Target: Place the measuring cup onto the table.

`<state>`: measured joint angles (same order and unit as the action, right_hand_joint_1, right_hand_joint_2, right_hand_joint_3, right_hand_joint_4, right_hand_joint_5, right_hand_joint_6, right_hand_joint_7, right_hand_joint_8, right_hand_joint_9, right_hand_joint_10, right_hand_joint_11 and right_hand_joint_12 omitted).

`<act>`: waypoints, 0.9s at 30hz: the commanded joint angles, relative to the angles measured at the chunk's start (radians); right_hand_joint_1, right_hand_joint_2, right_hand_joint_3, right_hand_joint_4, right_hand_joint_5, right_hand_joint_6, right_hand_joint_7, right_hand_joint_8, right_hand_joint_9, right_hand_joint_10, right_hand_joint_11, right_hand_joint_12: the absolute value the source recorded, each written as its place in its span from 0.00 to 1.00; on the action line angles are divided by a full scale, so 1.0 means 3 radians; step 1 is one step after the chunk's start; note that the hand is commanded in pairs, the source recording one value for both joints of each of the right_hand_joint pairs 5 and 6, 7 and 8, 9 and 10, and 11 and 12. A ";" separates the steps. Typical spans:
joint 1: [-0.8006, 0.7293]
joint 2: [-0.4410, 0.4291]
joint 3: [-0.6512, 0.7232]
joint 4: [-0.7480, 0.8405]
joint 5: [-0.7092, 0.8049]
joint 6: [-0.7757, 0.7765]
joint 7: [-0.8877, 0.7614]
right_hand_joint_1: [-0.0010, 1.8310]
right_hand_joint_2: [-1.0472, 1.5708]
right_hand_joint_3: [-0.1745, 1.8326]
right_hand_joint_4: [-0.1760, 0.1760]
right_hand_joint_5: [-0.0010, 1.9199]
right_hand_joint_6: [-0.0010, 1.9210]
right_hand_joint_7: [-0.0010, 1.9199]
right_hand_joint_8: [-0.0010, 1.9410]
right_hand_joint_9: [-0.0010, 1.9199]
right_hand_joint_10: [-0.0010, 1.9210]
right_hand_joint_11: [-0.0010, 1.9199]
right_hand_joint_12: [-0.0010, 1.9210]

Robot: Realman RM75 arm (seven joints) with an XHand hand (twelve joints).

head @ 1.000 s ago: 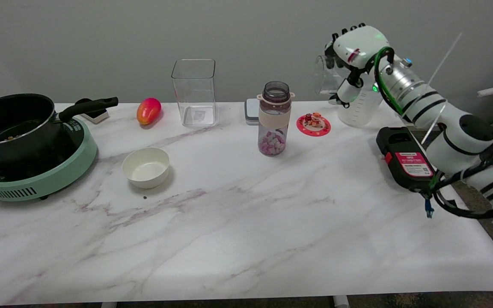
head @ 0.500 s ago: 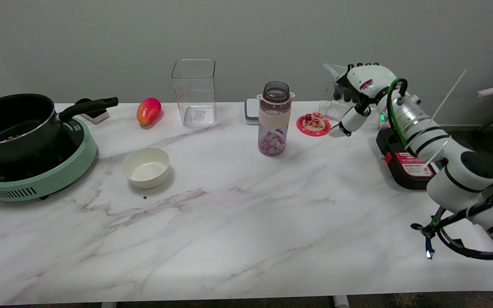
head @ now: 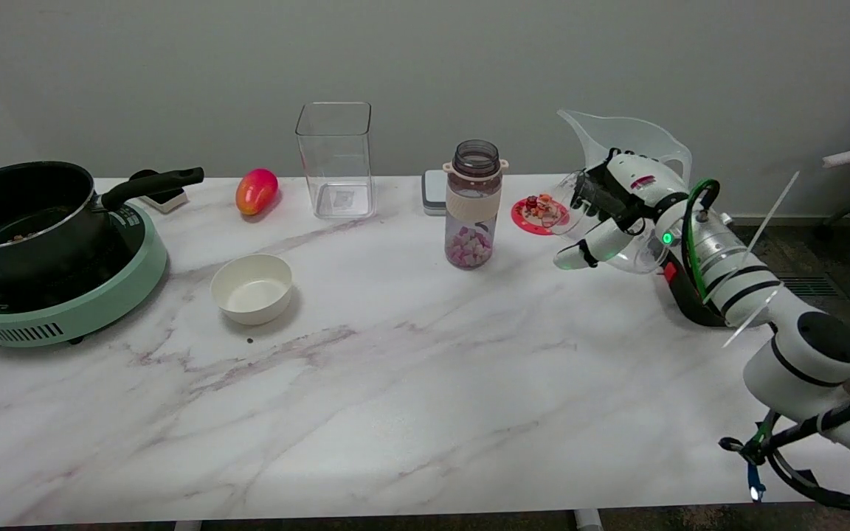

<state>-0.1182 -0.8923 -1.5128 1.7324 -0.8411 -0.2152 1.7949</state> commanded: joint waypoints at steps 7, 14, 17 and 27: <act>-0.0361 -0.0196 -0.0218 0.0304 -0.0396 -0.0175 0.1679 0.66 1.00 0.31 0.50 1.00 1.00 0.92 0.91 0.84 0.84 0.72 0.72; -0.0171 -0.0373 -0.0440 0.0166 -0.0012 -0.0144 0.1679 0.66 1.00 0.35 0.50 1.00 1.00 0.92 0.91 0.83 0.83 0.71 0.71; -0.0079 -0.0438 -0.0408 0.0088 0.0147 -0.0017 0.1679 0.65 1.00 0.32 0.50 1.00 1.00 0.92 0.91 0.84 0.83 0.72 0.72; 0.0187 -0.0527 -0.0263 -0.0092 0.0842 0.0842 0.1679 0.65 1.00 0.26 0.50 1.00 1.00 0.92 0.91 0.84 0.84 0.73 0.73</act>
<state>-0.1584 -0.9894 -1.5971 1.7758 -0.8426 -0.2060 2.2417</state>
